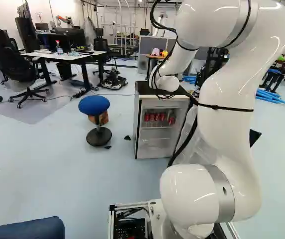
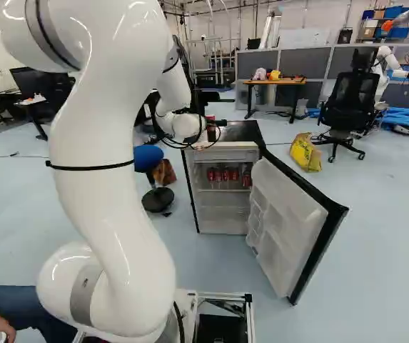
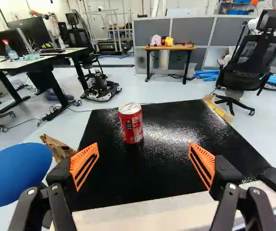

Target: Grab a drink from the fridge

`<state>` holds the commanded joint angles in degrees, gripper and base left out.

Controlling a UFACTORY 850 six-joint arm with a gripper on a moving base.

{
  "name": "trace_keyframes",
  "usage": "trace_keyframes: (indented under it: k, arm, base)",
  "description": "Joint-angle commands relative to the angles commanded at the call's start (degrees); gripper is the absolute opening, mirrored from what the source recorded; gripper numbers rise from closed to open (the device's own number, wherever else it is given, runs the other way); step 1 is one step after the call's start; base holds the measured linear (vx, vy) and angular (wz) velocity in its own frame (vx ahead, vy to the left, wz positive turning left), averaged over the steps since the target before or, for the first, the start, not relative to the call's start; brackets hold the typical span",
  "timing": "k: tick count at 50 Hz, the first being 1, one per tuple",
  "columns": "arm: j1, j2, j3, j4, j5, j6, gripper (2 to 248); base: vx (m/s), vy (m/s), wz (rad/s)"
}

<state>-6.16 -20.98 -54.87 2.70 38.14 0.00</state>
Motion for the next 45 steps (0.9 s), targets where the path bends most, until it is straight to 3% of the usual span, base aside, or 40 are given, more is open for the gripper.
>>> trace_keyframes:
  k: [45]
  arm:
    - [-5.88, 13.87, 9.86, -0.25, -9.51, 0.00, 247]
  base:
    - [0.000, 0.000, 0.000]
